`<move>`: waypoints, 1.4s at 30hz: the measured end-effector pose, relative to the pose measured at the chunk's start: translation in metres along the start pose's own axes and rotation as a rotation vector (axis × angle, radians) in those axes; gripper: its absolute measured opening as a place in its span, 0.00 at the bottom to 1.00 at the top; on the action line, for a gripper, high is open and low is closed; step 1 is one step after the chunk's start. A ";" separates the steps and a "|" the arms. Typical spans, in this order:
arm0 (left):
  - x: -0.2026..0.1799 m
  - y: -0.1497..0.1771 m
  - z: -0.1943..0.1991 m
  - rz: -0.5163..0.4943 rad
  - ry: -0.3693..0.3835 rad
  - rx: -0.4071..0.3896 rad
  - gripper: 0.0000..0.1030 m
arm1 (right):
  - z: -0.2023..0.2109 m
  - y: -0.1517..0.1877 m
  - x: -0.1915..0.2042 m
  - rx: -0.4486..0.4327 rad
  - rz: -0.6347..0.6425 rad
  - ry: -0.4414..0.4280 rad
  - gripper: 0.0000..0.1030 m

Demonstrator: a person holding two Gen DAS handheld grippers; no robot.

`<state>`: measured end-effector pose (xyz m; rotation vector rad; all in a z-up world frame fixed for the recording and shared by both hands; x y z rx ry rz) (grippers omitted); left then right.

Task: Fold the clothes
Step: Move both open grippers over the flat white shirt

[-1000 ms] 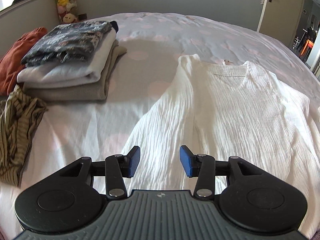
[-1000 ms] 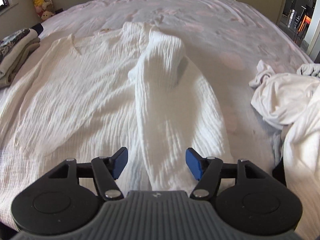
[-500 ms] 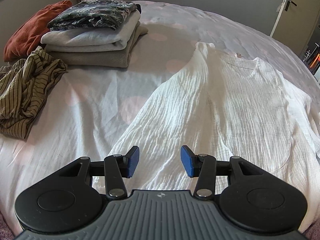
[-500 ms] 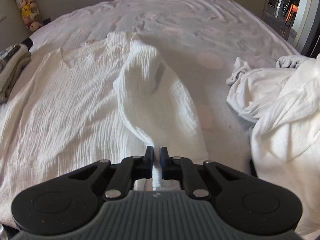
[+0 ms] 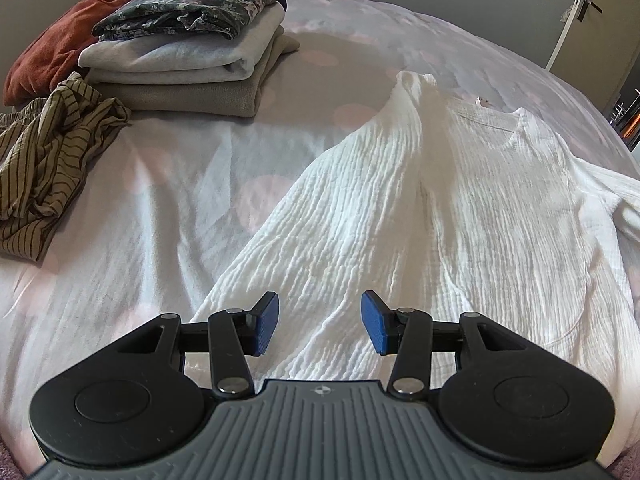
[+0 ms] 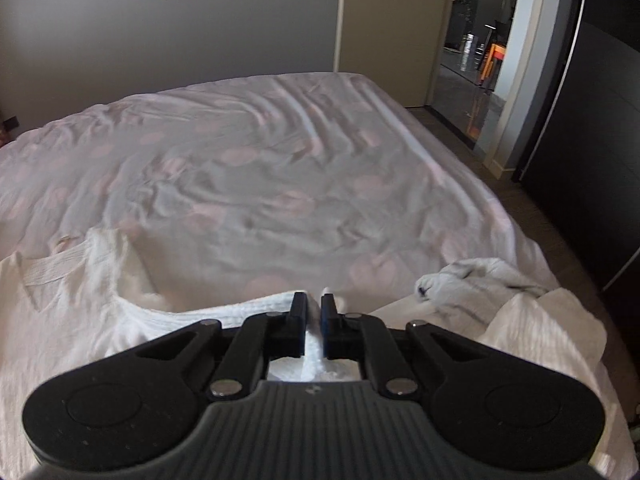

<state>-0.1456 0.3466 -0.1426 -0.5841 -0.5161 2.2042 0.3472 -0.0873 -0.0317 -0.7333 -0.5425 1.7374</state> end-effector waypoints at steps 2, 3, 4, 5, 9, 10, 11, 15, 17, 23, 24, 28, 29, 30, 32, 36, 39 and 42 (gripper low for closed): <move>0.001 0.000 -0.003 0.003 -0.003 0.008 0.42 | -0.026 -0.013 -0.012 0.014 -0.011 0.062 0.08; 0.002 -0.001 -0.004 0.004 -0.005 0.011 0.42 | -0.040 -0.018 -0.019 0.024 -0.021 0.091 0.08; 0.002 -0.001 -0.005 0.005 -0.007 0.015 0.42 | -0.053 -0.023 -0.025 0.033 -0.030 0.114 0.08; 0.003 -0.001 -0.006 0.007 -0.008 0.019 0.42 | -0.066 -0.026 -0.030 0.044 -0.037 0.137 0.08; 0.004 -0.001 -0.011 0.002 -0.012 0.031 0.42 | -0.118 -0.029 -0.043 0.110 -0.055 0.206 0.08; 0.002 -0.001 -0.011 -0.011 -0.010 0.031 0.42 | -0.128 -0.028 -0.045 0.123 -0.061 0.210 0.08; -0.001 0.000 -0.011 -0.025 -0.007 0.032 0.42 | -0.134 -0.025 -0.044 0.130 -0.062 0.211 0.08; -0.009 0.003 -0.011 -0.078 0.003 0.032 0.47 | -0.143 -0.017 -0.038 0.133 -0.053 0.214 0.15; -0.013 0.004 -0.012 -0.105 0.008 0.032 0.48 | -0.133 -0.015 -0.032 0.099 -0.037 0.206 0.36; -0.026 0.009 -0.013 -0.185 0.023 0.032 0.48 | -0.079 -0.001 -0.004 -0.008 -0.025 0.096 0.38; -0.028 0.010 -0.013 -0.198 0.026 0.032 0.48 | -0.068 0.004 0.002 -0.021 -0.028 0.067 0.39; -0.035 0.020 -0.012 -0.267 0.019 0.048 0.48 | -0.026 0.030 0.032 -0.048 -0.039 -0.064 0.42; -0.035 0.024 -0.012 -0.276 0.019 0.056 0.48 | -0.017 0.039 0.041 -0.048 -0.041 -0.098 0.43; -0.035 0.027 -0.011 -0.285 0.019 0.063 0.48 | -0.008 0.050 0.051 -0.040 -0.043 -0.130 0.43; -0.036 0.034 -0.011 -0.299 0.019 0.079 0.48 | 0.006 0.075 0.069 -0.019 -0.039 -0.180 0.43; -0.031 0.046 -0.012 -0.295 0.019 0.100 0.48 | 0.034 0.129 0.101 0.012 -0.019 -0.246 0.44; -0.025 0.052 -0.015 -0.269 0.015 0.113 0.48 | 0.058 0.171 0.122 0.034 -0.018 -0.285 0.45; -0.018 0.053 -0.017 -0.233 0.027 0.116 0.33 | 0.079 0.208 0.135 0.055 -0.031 -0.332 0.52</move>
Point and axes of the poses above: each gripper's, at about its wrist camera, not at the fingertips, and z roughly against the way its jaws point, x to its left, y to its underside, the point moved 5 cm from there along -z, roughly the way its jaws point, and after that the axes turned 11 degrees about y, right-handed, at the moved point
